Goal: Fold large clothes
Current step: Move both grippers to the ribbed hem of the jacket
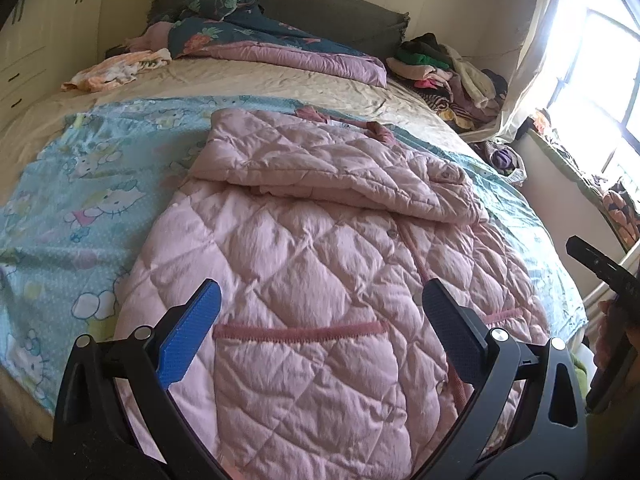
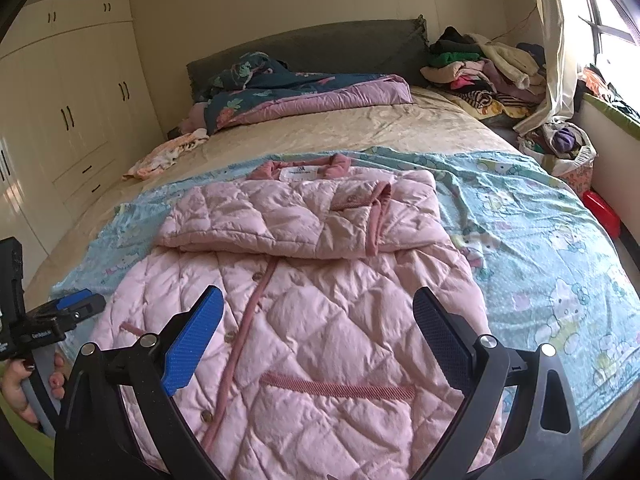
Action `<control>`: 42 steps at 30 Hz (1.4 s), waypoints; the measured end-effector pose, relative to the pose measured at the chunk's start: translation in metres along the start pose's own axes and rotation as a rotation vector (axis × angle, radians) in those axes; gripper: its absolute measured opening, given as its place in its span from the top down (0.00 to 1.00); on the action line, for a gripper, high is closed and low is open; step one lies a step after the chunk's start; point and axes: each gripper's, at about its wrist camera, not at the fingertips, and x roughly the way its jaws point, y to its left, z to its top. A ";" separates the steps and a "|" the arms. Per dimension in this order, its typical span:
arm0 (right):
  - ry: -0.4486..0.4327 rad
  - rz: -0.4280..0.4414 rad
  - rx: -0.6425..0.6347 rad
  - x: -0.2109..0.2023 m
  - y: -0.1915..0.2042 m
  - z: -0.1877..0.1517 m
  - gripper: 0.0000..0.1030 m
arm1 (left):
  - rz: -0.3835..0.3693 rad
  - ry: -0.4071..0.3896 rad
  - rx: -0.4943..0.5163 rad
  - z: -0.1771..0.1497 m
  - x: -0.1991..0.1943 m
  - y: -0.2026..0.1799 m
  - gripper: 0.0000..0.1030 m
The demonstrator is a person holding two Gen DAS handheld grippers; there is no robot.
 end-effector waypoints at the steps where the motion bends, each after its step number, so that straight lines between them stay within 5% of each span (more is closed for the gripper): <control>1: 0.003 -0.004 -0.001 -0.001 -0.002 -0.002 0.08 | 0.006 0.001 0.003 -0.002 -0.001 0.001 0.08; 42: 0.173 -0.120 0.005 -0.011 -0.066 -0.086 0.08 | 0.165 0.117 -0.105 -0.085 -0.020 0.102 0.08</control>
